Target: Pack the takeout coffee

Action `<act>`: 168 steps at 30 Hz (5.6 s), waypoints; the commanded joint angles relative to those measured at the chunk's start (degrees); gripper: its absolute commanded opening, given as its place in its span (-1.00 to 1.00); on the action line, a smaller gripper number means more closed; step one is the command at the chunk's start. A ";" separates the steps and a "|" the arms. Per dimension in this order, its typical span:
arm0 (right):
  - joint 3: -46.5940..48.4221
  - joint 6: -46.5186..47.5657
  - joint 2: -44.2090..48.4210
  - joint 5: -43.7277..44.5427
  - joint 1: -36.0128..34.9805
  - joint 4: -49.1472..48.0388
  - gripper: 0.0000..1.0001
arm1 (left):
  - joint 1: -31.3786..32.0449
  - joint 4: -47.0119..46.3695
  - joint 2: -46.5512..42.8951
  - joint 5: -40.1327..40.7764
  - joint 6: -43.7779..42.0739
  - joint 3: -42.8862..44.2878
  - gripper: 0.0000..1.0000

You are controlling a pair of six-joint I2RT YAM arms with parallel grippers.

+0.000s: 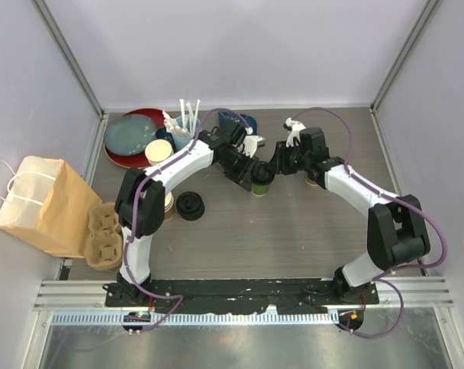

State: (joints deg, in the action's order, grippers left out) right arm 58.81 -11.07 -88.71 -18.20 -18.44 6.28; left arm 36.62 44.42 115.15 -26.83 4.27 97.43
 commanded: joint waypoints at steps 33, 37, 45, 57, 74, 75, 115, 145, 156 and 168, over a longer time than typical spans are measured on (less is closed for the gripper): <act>4.55 -3.08 12.52 6.42 -8.20 10.86 -0.53 | -2.96 0.75 -2.83 6.97 -1.29 10.95 0.03; 8.86 -2.81 7.33 1.69 -5.21 7.08 -0.98 | -2.17 0.66 -2.65 5.65 0.64 10.33 -0.03; 12.21 -3.17 2.75 -3.16 -3.98 5.14 -0.99 | -1.82 0.31 -2.13 5.03 1.79 9.45 -0.11; -6.50 -8.35 -3.48 -12.03 1.21 -10.76 -0.98 | -1.64 -0.30 0.07 5.47 1.53 7.52 -0.20; 6.13 -4.22 4.77 -9.05 -2.75 0.74 -0.98 | -1.64 1.02 -0.81 5.73 -0.40 9.89 -0.27; 8.58 -3.70 4.68 -8.70 -2.83 1.53 -0.98 | -1.64 1.19 -0.98 5.82 -0.58 9.80 -0.27; 6.25 -3.43 -4.90 -6.15 -1.95 -1.09 -0.98 | -2.96 3.21 -3.97 6.35 -3.39 9.89 -0.27; 13.17 31.91 2.40 -0.35 -11.71 18.14 -0.01 | -12.18 9.36 -16.61 3.19 -10.77 5.77 0.20; 19.68 25.30 5.31 4.49 -24.78 13.06 0.14 | -24.39 12.18 -31.74 6.00 -18.42 -8.11 0.44; 28.45 53.69 -17.01 -12.22 -36.14 12.08 0.02 | -43.30 12.62 -39.13 -3.23 -20.80 -18.85 0.51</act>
State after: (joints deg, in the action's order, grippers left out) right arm 81.45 33.28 -98.89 -25.78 -54.30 18.92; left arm -5.23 57.25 78.61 -25.93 -14.66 81.12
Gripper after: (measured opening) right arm 0.520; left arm 0.754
